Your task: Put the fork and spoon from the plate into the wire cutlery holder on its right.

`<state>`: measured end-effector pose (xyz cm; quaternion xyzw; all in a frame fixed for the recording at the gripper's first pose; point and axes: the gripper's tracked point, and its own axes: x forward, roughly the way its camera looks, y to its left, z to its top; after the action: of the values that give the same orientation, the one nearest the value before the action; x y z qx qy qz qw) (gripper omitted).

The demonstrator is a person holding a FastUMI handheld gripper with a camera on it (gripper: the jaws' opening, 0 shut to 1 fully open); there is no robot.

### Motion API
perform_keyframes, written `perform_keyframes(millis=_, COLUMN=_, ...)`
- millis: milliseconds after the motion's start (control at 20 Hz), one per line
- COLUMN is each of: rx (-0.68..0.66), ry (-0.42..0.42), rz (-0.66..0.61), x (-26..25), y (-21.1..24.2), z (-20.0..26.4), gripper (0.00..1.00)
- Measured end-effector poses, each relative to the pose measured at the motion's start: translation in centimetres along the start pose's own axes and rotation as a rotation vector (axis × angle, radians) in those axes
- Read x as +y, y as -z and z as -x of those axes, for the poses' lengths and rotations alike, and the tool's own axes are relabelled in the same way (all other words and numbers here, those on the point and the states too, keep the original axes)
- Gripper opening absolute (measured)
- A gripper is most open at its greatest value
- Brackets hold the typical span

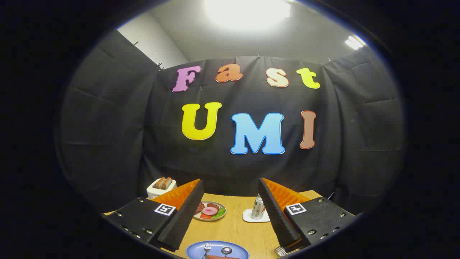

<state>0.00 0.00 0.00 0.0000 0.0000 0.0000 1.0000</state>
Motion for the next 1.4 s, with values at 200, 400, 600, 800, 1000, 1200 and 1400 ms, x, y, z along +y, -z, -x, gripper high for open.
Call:
perform_keyframes(millis=200, rx=0.053, ry=-0.005, rz=-0.01, x=-0.1, y=1.6, z=-0.2, gripper=0.96)
perform_keyframes(millis=400, rx=0.082, ry=-0.002, rz=-0.003, x=-0.5, y=2.3, z=-0.1, gripper=0.96)
perform_keyframes(millis=600, rx=0.144, ry=-0.007, rz=0.026, x=-1.2, y=4.6, z=0.6, gripper=0.96)
perform_keyframes(millis=800, rx=0.206, ry=0.032, rz=0.018, x=-2.7, y=6.3, z=1.6, gripper=0.96)
perform_keyframes(millis=1000, rx=0.303, ry=-0.006, rz=-0.018, x=-1.7, y=9.3, z=2.2, gripper=0.96)
perform_keyframes(millis=1200, rx=0.462, ry=0.013, rz=0.027, x=-2.4, y=13.4, z=3.1, gripper=0.96)
perform_keyframes(millis=1400, rx=0.664, ry=-0.007, rz=0.001, x=-1.2, y=19.2, z=3.7, gripper=0.96)
